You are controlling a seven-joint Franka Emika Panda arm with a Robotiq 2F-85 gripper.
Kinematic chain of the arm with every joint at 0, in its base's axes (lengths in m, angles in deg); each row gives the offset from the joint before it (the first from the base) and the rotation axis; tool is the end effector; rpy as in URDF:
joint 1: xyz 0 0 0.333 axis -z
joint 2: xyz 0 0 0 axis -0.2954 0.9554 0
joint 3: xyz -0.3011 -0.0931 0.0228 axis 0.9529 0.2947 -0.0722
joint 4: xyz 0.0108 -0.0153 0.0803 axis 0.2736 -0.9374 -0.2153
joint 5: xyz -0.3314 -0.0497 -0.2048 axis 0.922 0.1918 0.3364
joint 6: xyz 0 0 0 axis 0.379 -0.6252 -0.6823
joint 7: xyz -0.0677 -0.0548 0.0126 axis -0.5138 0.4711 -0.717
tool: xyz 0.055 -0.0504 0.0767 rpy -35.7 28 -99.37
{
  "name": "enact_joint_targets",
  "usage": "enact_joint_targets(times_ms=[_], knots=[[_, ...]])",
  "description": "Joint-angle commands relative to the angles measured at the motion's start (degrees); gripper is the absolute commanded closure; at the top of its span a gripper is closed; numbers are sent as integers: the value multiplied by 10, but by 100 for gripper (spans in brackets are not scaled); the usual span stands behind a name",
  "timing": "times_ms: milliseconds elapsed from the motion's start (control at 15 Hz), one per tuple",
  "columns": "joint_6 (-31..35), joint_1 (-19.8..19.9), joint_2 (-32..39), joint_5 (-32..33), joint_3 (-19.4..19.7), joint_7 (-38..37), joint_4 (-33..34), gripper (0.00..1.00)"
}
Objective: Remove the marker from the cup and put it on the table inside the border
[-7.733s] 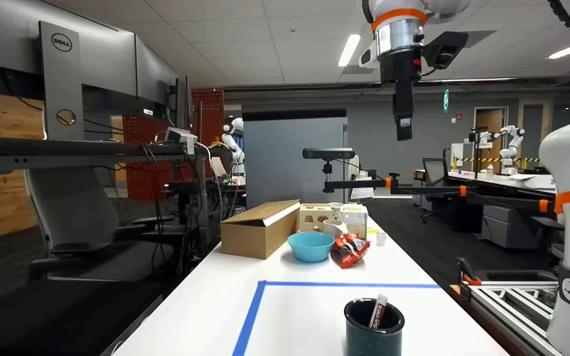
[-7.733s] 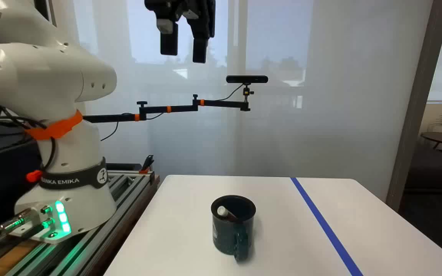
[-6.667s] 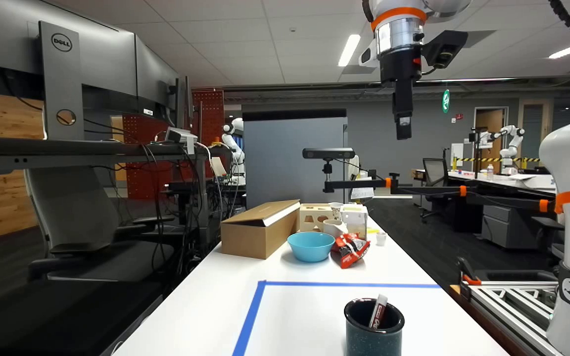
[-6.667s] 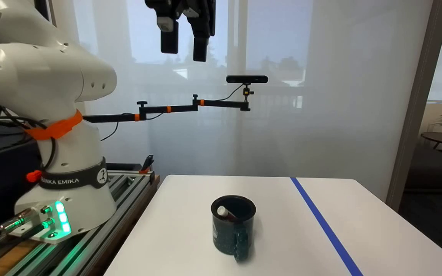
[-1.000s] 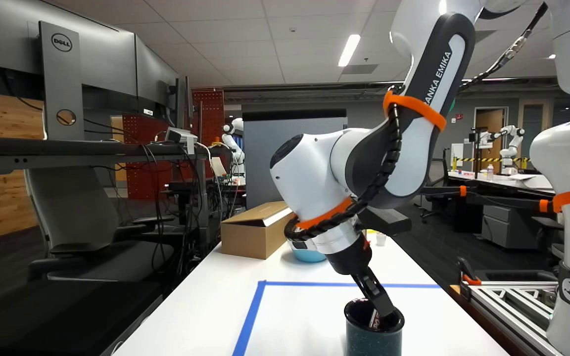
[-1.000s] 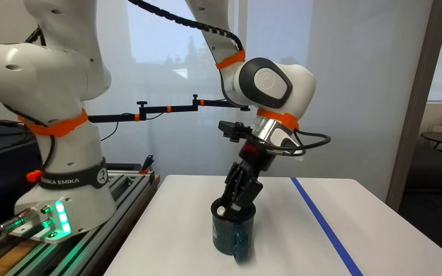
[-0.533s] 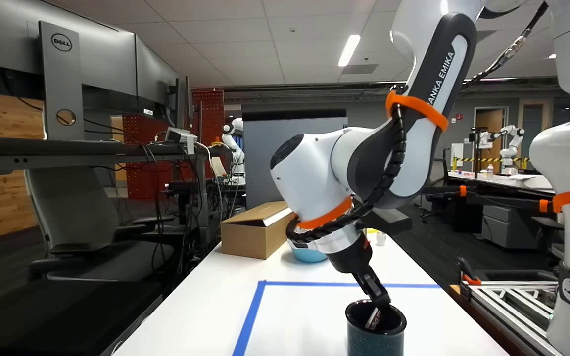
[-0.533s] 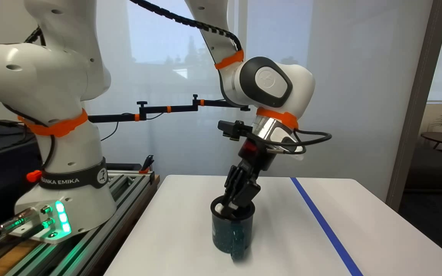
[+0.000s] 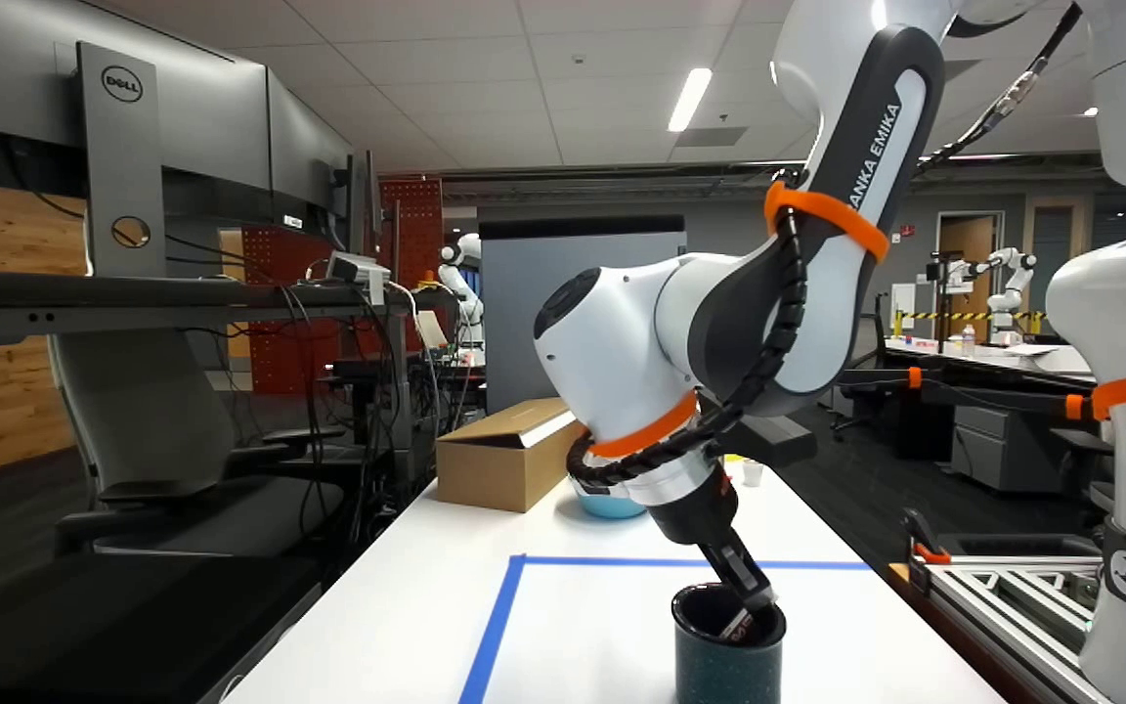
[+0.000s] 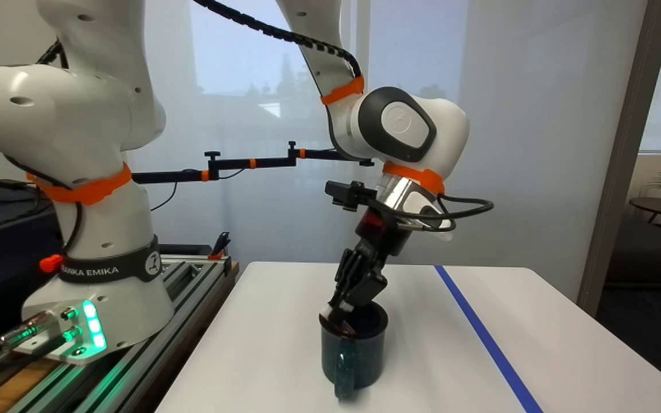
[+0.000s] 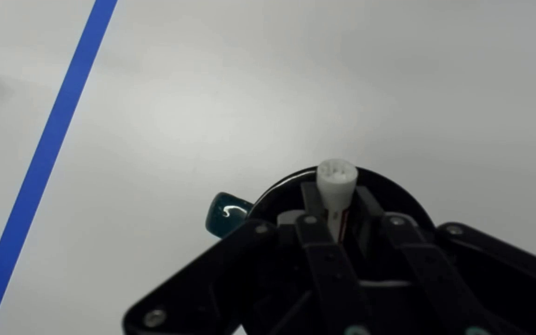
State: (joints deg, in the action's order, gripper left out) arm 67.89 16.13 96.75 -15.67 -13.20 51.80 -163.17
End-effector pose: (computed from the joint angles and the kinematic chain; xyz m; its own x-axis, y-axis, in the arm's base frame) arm 0.4297 -0.0016 0.2022 0.8488 0.1358 -0.5109 0.2550 -0.9517 0.1707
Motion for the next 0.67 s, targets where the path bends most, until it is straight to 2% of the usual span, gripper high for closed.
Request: enact_joint_targets(times_ms=[0,600], knots=[[-21,-10,-34,6,2,-22,-7,95],[-160,-6,-223,-17,-9,-30,-10,95]])
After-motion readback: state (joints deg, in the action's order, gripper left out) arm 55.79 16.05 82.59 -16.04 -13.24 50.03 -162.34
